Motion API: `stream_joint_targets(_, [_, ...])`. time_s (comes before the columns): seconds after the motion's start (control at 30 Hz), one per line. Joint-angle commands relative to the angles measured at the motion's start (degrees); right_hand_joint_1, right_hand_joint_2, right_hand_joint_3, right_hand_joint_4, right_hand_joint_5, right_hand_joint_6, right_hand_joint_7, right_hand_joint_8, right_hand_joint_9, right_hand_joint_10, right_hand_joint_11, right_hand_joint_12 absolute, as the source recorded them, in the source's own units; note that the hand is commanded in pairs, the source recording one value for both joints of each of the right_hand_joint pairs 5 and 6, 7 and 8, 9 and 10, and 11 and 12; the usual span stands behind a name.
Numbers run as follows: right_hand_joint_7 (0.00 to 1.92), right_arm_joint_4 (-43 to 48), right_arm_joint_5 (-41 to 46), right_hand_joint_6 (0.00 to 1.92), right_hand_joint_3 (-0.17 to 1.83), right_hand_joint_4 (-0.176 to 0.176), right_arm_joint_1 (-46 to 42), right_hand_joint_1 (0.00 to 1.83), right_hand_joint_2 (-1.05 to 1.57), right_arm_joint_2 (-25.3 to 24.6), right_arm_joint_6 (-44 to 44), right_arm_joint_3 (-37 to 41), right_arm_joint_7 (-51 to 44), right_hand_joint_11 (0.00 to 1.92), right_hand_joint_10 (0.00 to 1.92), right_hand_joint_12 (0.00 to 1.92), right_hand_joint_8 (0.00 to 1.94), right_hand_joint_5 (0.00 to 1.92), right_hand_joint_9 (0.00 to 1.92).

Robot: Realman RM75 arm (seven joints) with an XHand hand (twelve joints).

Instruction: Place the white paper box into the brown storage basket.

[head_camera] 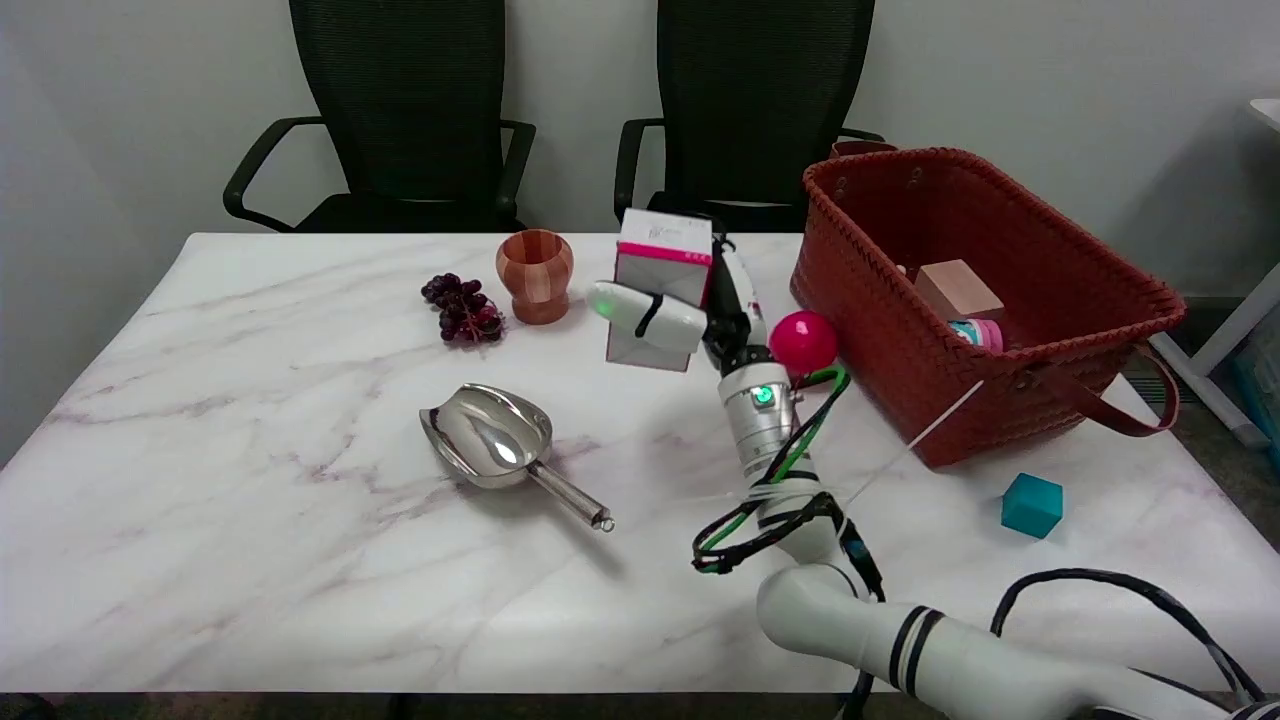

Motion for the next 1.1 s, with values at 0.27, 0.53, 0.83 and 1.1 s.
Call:
stream_joint_targets(0.27, [1.24, 27.8, -1.12, 0.87, 0.26, 0.0, -4.52, 1.2, 0.77, 9.28, -3.48, 14.53, -31.29, 0.97, 1.15, 0.97, 1.24, 0.87, 1.15])
stream_joint_targets(0.53, [1.22, 33.32, 2.34, 0.84, 0.29, 0.0, -6.06, 1.22, 0.67, 12.47, -8.76, 20.9, -43.44, 0.94, 1.13, 0.94, 1.22, 0.84, 1.13])
stream_joint_targets(0.83, [1.13, 38.03, 15.58, 0.69, 0.31, 0.0, -8.91, 1.26, 0.47, 16.84, -15.72, 26.91, -61.07, 0.83, 1.09, 0.83, 1.13, 0.69, 1.09])
stream_joint_targets(1.1, [1.08, 38.5, 27.07, 0.55, 0.33, 0.0, -10.29, 1.29, 0.32, 18.45, -20.7, 33.94, -75.54, 0.75, 1.04, 0.75, 1.08, 0.55, 1.04])
